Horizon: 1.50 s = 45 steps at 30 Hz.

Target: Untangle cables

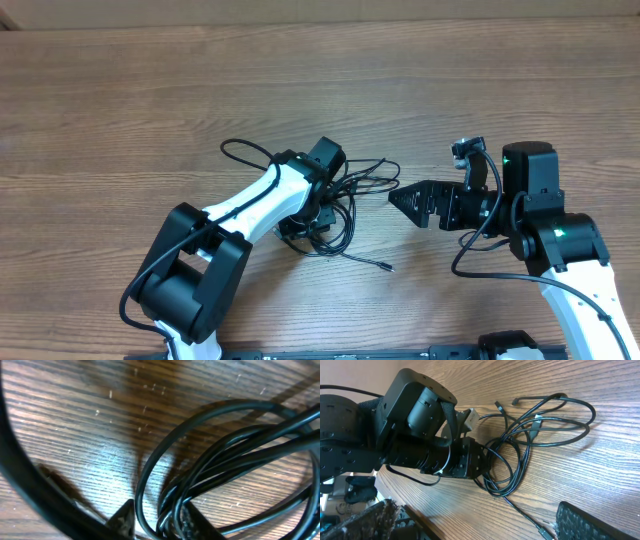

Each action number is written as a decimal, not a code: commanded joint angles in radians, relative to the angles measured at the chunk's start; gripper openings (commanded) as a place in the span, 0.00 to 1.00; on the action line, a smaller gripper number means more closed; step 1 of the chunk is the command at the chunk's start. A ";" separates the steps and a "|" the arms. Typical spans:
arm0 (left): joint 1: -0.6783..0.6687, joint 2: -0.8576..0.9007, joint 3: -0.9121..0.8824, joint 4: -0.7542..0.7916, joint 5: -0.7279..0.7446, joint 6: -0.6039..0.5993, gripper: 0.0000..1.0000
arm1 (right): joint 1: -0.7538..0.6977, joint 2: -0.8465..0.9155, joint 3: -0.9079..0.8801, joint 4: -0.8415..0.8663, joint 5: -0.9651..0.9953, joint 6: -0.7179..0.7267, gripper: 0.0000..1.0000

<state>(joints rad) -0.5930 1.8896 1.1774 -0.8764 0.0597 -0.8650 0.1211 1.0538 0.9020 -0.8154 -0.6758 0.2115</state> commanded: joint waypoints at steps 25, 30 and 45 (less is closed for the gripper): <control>0.030 0.006 0.142 0.105 0.372 0.070 0.04 | 0.002 -0.009 0.001 0.002 0.032 -0.008 1.00; 0.030 0.006 0.171 0.231 0.584 0.076 0.04 | 0.002 -0.009 0.001 0.002 0.032 -0.008 1.00; 0.030 0.006 0.172 0.454 0.883 0.003 0.04 | 0.002 -0.009 0.001 -0.020 0.125 -0.003 1.00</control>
<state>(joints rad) -0.5667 1.8912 1.3285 -0.4381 0.8719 -0.8368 0.1211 1.0538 0.9020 -0.8249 -0.6220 0.2096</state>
